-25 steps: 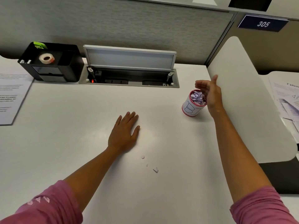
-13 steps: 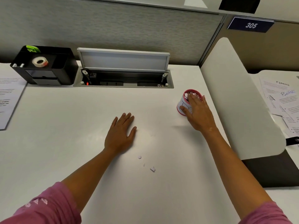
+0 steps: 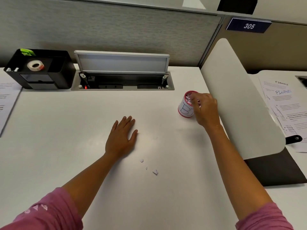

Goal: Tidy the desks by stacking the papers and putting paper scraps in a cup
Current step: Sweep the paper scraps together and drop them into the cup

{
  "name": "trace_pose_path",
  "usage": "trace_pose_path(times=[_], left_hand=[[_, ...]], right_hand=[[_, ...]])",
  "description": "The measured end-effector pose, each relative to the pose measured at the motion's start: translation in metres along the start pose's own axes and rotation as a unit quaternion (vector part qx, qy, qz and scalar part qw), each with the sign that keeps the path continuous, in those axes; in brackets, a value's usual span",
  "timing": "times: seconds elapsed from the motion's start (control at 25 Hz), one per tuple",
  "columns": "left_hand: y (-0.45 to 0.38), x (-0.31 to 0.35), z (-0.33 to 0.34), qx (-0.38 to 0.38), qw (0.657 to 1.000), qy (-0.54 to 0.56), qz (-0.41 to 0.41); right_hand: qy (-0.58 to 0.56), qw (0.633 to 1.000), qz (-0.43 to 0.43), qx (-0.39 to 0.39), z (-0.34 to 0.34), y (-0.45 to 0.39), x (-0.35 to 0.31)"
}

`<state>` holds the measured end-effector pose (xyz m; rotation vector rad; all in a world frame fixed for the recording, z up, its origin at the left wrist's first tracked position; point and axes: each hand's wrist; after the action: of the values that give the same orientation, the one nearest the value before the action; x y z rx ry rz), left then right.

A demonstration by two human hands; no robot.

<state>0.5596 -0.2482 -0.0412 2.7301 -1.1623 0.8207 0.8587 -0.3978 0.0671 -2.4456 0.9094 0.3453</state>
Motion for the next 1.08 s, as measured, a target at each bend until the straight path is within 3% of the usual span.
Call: trace_pose_path(times=[0.12, 0.2, 0.36, 0.44, 0.72, 0.88, 1.08], left_hand=[[0.0, 0.0, 0.0, 0.005, 1.0, 0.004, 0.002], [0.0, 0.001, 0.0, 0.005, 1.0, 0.007, 0.002], [0.001, 0.002, -0.002, -0.003, 1.0, 0.008, 0.004], [0.001, 0.0, -0.002, -0.012, 1.0, 0.006, 0.008], [0.006, -0.009, -0.003, -0.034, 0.999, 0.008, 0.037], [0.014, -0.012, -0.005, -0.04, 0.998, 0.012, 0.046], [0.028, -0.016, -0.009, -0.044, 0.997, 0.011, 0.059]], right_hand=[[-0.133, 0.978, 0.078, 0.138, -0.008, 0.039, -0.006], [-0.182, 0.965, 0.114, 0.148, 0.001, 0.079, -0.017], [-0.235, 0.964, 0.124, -0.034, 0.031, 0.174, -0.05], [-0.248, 0.955, 0.138, -0.088, 0.039, 0.212, -0.068], [-0.059, 0.978, 0.051, -0.193, 0.067, 0.272, -0.127], [-0.092, 0.968, -0.02, -0.233, 0.078, 0.254, -0.143], [-0.086, 0.943, -0.14, -0.289, 0.061, 0.247, -0.115]])
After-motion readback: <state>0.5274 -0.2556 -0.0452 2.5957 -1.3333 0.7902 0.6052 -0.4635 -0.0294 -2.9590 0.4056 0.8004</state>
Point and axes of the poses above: each hand's wrist, its own y-axis away from the middle knuckle, its own z-axis out of the palm, x = y × z, and after that the axes turned 4 degrees about x, right-handed
